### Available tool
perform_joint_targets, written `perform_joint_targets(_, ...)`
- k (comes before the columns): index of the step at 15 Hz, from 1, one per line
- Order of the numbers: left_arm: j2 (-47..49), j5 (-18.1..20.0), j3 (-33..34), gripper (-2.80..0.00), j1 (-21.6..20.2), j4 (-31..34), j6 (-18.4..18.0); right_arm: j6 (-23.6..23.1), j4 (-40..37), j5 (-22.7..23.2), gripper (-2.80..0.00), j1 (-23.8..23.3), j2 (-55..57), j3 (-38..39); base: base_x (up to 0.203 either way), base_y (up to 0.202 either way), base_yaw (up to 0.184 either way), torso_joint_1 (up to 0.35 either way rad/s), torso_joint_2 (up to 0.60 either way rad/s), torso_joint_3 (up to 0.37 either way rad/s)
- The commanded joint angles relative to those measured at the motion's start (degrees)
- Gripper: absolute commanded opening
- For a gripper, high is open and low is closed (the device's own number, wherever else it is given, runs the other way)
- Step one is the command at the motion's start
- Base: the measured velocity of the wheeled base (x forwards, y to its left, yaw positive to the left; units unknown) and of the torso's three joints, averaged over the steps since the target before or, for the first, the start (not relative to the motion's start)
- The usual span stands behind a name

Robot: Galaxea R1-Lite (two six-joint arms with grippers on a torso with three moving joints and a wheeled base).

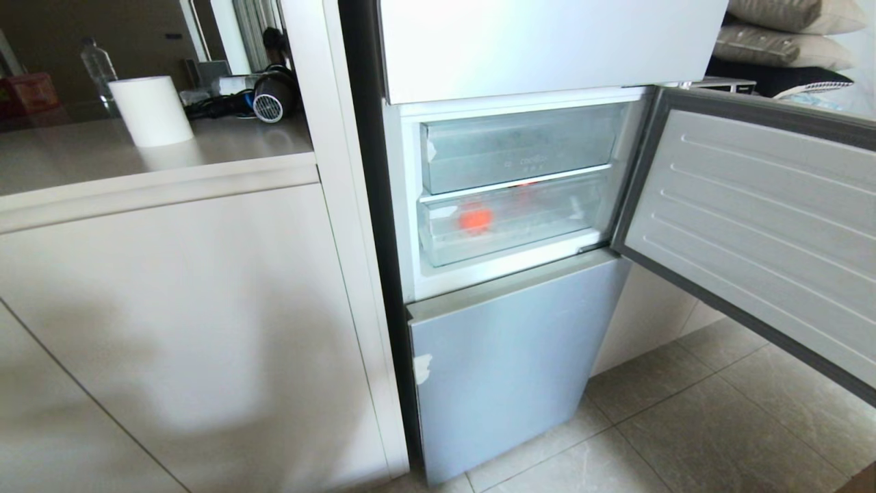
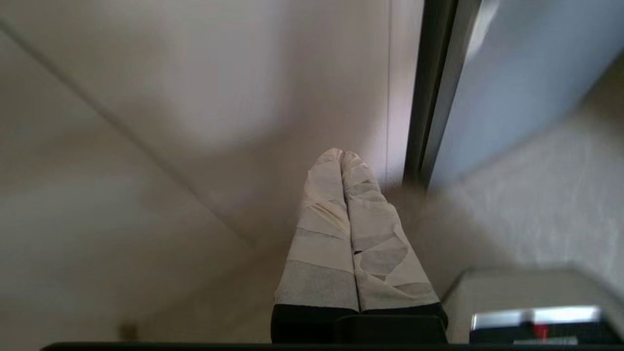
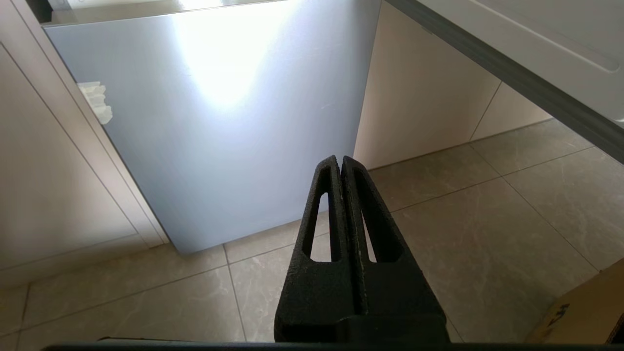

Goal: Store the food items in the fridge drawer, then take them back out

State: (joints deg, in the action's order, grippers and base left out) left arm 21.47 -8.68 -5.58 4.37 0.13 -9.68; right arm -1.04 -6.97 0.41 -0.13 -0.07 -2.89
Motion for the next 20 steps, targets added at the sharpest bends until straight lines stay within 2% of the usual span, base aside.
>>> perform_joint_targets(1,-6.4,0.5,1.1,-2.8,-3.7,6.5,-0.4,0.0,-0.1,0.0,-2.8,0.0,0.1,0.0,0.0,0.0,0.0,0.0,0.0,0.0)
perform_joint_targets(2,-7.7,0.4,1.2,-2.8,-6.2,6.3,-0.9,0.0,-0.1,0.0,-2.8,0.0,0.1,0.0,0.0,0.0,0.0,0.0,0.0,0.0)
perform_joint_targets(3,-9.6,0.7,1.3,-2.8,-6.5,6.1,-1.4,0.1,-0.1,0.0,-2.8,0.0,0.1,0.0,0.0,0.0,0.0,0.0,0.0,0.0)
perform_joint_targets(4,-13.2,2.5,1.3,-2.8,-5.9,6.2,-1.9,0.0,-0.1,0.0,-2.8,0.0,0.1,0.0,0.0,0.0,0.0,0.0,0.0,0.0)
perform_joint_targets(6,-20.6,9.3,2.3,-2.8,-5.1,6.5,-2.5,0.2,-0.1,0.0,-2.8,0.0,0.1,0.0,0.0,0.0,0.0,0.0,0.0,0.0)
perform_joint_targets(7,-21.6,9.9,2.7,-2.8,-4.8,6.6,-0.5,0.1,-0.1,0.0,-2.8,0.0,0.1,0.1,0.0,0.0,0.0,0.0,0.0,0.0)
perform_joint_targets(9,-21.4,8.9,3.1,-2.8,-4.6,6.6,7.0,0.1,-0.1,0.0,-2.8,0.0,0.1,0.0,0.0,0.0,0.0,0.0,0.0,0.0)
perform_joint_targets(20,-21.5,8.6,3.1,-2.8,-4.5,6.5,7.5,0.1,-0.1,0.0,-2.8,0.0,0.1,0.0,0.0,0.0,0.0,0.0,0.0,0.0)
